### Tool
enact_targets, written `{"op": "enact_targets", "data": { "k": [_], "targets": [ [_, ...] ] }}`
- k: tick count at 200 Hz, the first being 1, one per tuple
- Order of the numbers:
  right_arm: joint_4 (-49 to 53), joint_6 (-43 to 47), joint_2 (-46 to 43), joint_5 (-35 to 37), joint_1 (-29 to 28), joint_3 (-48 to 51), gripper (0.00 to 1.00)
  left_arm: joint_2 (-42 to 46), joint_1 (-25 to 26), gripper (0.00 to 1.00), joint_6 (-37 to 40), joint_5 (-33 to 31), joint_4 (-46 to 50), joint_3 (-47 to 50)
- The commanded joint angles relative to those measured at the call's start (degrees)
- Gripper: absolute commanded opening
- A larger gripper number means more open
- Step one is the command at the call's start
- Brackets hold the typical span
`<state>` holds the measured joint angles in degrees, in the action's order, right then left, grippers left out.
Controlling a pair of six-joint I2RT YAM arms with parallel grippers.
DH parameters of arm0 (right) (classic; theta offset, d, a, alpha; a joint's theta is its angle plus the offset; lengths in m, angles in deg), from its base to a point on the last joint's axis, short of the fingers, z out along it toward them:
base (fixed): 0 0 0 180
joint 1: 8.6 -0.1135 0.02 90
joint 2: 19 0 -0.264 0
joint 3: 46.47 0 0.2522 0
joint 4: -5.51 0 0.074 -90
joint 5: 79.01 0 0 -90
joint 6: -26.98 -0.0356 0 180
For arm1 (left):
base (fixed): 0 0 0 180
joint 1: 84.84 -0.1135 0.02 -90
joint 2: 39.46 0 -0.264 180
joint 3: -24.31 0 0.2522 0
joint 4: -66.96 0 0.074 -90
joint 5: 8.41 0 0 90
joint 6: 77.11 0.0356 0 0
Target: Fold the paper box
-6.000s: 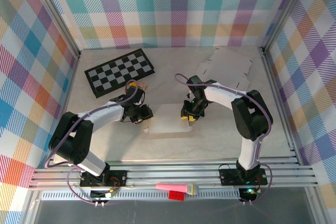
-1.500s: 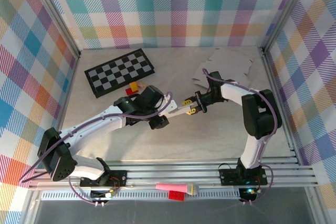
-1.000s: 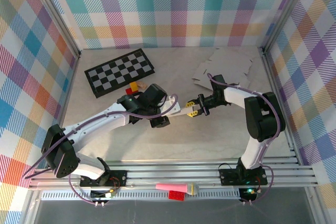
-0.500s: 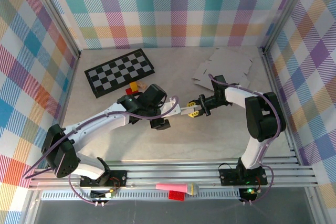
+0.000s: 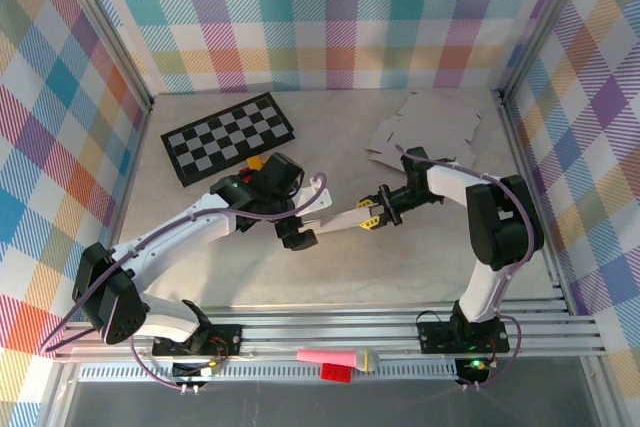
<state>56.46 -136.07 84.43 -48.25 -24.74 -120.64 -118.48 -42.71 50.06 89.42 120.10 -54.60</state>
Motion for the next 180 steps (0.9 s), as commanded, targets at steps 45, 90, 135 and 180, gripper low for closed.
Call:
{"op": "enact_targets", "data": {
  "k": [45,90,135,180],
  "targets": [
    [-0.3,-3.7,0.2,1.2,-0.4,1.7,0.20,-4.9,1.7,0.96,2.3,1.4,2.5,-2.0],
    [-1.3,-5.4,0.6,0.4,-0.4,1.8,0.19,-9.0,1.9,0.86,3.0,0.4,1.9,-4.4],
    [-1.7,-6.4,0.8,0.9,-0.1,3.2,0.23,-11.8,1.6,0.68,2.8,1.5,1.5,-6.8],
    [-1.2,-6.4,0.4,2.9,1.5,5.1,0.34,-16.2,0.6,0.48,2.7,4.9,5.0,-11.1]
  ]
}}
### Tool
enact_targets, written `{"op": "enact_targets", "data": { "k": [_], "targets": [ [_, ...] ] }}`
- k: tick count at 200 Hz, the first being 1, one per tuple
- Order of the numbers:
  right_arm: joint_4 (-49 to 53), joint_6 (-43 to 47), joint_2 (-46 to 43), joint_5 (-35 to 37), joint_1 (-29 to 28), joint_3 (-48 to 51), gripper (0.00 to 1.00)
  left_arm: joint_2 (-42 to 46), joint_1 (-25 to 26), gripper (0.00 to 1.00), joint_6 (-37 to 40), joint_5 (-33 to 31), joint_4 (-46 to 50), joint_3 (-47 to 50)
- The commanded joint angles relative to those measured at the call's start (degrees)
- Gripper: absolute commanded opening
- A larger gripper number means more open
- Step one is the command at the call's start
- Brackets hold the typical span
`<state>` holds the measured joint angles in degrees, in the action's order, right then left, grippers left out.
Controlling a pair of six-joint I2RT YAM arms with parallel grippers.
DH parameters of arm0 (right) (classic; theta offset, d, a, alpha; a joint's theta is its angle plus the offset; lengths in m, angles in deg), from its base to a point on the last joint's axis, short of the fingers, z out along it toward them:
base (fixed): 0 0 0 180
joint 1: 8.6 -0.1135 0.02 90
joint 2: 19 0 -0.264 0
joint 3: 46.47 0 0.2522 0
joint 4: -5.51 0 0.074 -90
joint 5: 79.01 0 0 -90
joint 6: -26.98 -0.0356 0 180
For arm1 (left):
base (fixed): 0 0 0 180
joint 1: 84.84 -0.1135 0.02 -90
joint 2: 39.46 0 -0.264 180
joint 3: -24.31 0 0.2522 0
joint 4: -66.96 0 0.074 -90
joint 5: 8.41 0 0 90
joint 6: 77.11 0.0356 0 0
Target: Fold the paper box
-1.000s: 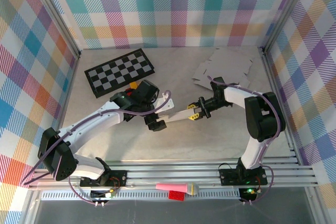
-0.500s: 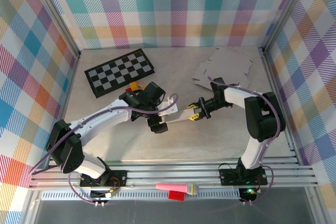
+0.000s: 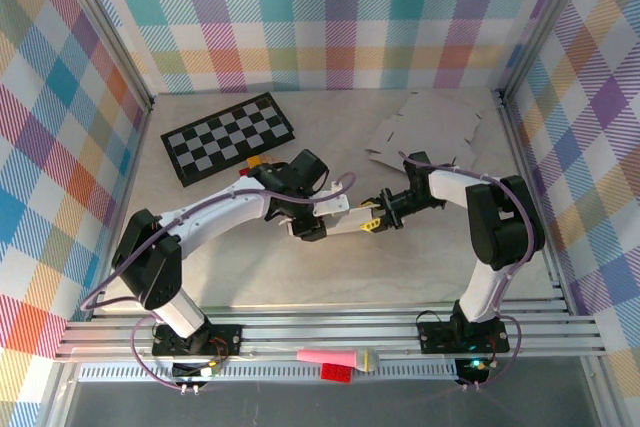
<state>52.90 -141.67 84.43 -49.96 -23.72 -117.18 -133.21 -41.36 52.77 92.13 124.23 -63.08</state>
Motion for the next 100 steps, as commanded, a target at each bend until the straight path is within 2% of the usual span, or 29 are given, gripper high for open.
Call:
{"op": "enact_targets", "data": {
  "k": [1,49,83,100],
  "targets": [
    [2.4,-0.7,0.4,4.6,0.6,1.6,0.34,-1.5,-0.8,0.48,-0.1,2.3,0.9,-2.6],
    [6.2,2.7,-1.8,8.1,2.3,0.1,0.56,-4.9,-1.4,0.44,-0.3,4.7,2.6,-5.9],
    [15.3,11.3,-7.4,17.1,4.2,-5.9,0.68,-5.8,-1.6,0.42,-0.9,5.3,2.6,-7.0],
    [18.4,15.6,-11.9,23.0,5.2,-8.7,0.70,-5.7,-1.9,0.41,-1.1,5.5,2.6,-7.1]
  ]
}}
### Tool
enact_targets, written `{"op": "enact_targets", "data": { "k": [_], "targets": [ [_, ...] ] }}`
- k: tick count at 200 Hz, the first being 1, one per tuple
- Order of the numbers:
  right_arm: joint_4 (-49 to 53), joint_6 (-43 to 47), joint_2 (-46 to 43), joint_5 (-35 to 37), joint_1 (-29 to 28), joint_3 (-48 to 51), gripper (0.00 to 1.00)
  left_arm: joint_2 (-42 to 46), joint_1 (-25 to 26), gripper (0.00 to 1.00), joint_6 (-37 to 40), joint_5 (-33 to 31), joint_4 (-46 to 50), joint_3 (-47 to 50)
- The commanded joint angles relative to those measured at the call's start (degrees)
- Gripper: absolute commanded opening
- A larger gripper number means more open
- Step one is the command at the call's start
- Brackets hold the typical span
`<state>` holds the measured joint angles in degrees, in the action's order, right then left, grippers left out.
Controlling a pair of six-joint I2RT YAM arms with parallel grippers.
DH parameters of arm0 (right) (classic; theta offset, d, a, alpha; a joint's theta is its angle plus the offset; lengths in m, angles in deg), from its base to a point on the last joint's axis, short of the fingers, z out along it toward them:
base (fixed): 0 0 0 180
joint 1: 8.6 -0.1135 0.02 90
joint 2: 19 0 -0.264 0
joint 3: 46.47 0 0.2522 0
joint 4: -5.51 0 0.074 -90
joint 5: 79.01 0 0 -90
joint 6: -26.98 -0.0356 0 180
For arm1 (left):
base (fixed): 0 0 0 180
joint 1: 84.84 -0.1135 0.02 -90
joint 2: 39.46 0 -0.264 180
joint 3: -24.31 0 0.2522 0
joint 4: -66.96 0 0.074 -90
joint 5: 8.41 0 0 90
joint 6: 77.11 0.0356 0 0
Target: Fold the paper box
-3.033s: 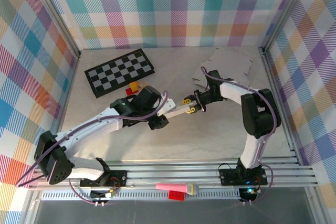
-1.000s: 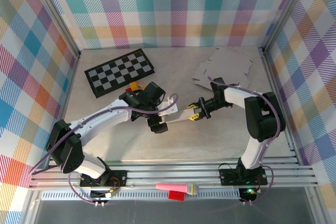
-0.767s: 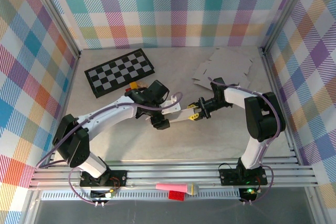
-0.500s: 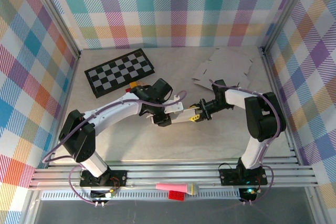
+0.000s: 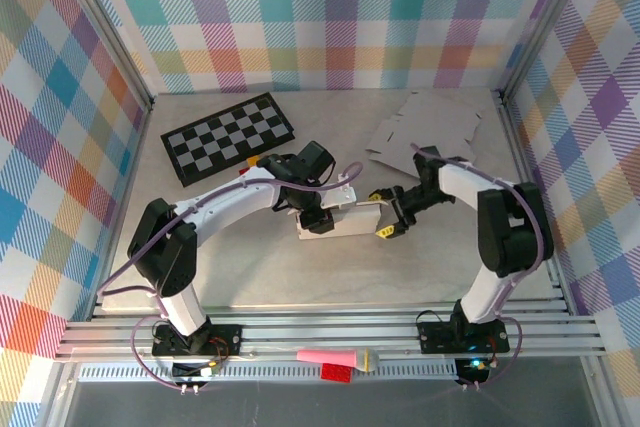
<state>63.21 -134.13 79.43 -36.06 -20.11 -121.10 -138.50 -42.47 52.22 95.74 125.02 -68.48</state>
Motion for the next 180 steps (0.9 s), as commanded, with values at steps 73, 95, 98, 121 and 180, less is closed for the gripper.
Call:
{"op": "enact_targets", "data": {
  "k": [73,95,98,121,180],
  "targets": [
    [6.8,43.6,-24.5,32.0,0.4,-6.0,0.36,-0.6,-0.9,0.40,-0.8,2.7,1.8,-1.8],
    [3.7,57.5,-27.4,33.4,-3.4,-3.7,0.34,-0.6,-1.0,0.40,-0.7,2.7,1.8,-1.9],
    [3.3,59.0,-27.6,33.2,-3.8,-3.5,0.35,-0.7,-0.9,0.40,-0.7,2.7,1.8,-1.9],
    [2.9,66.8,-26.7,30.2,-4.9,-4.0,0.40,-0.9,-1.0,0.41,-0.7,2.8,1.9,-1.9],
    [8.0,75.5,-19.8,30.0,-9.4,-8.5,0.48,-1.0,-1.0,0.41,-0.6,2.8,1.9,-2.0]
  ]
}}
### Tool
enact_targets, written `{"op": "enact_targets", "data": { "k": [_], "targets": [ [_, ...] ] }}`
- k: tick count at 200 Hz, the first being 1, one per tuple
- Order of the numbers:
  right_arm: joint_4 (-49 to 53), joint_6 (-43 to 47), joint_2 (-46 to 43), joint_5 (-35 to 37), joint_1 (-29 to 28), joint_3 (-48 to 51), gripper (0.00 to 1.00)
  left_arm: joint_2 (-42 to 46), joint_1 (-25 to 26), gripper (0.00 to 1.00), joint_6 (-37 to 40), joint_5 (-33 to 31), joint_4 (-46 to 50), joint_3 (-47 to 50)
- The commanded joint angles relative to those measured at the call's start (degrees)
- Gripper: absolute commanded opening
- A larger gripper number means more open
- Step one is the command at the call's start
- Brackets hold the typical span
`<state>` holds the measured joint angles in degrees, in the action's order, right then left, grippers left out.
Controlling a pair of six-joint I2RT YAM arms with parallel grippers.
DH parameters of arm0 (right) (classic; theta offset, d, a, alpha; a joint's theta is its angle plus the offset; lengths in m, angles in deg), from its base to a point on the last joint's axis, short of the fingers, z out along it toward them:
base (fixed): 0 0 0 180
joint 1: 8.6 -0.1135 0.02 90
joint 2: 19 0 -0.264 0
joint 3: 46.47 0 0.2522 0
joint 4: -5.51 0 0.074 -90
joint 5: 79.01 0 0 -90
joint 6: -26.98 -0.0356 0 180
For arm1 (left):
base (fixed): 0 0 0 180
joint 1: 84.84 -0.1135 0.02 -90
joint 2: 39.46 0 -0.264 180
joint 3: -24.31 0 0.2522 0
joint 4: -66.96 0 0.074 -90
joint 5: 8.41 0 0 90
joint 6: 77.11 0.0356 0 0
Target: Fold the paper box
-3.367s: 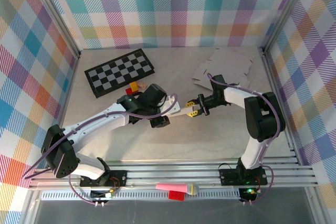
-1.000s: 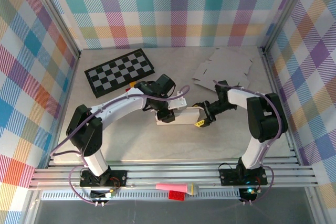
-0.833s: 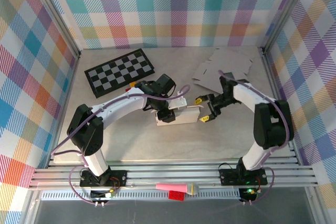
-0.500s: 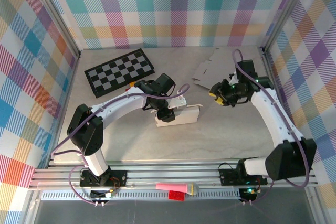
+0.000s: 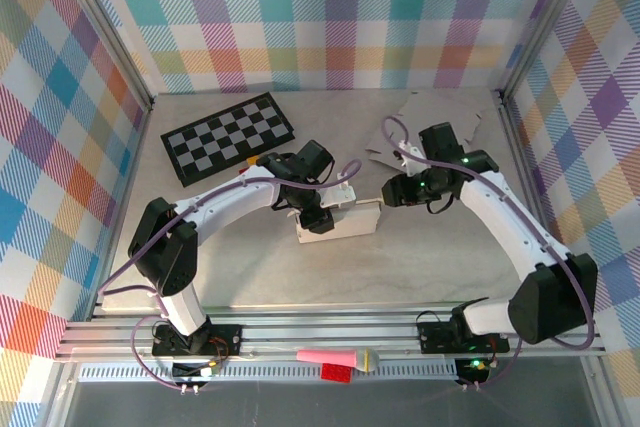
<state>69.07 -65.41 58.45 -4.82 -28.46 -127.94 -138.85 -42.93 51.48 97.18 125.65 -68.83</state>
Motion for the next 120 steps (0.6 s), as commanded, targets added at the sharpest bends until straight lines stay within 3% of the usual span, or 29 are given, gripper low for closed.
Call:
{"op": "enact_targets", "data": {
  "k": [1,85,120],
  "targets": [
    [2.1,6.8,1.2,-1.4,-1.1,-1.7,0.48,-0.7,-0.6,0.41,0.2,1.4,1.3,-1.7],
    [0.1,10.2,4.4,-2.4,-1.2,-2.2,0.53,-0.6,-0.7,0.41,0.3,1.4,1.4,-1.5],
    [-0.4,10.2,5.5,-4.7,-1.3,-2.4,0.46,-0.8,-0.9,0.41,0.2,1.5,1.3,-1.4]
  ]
}}
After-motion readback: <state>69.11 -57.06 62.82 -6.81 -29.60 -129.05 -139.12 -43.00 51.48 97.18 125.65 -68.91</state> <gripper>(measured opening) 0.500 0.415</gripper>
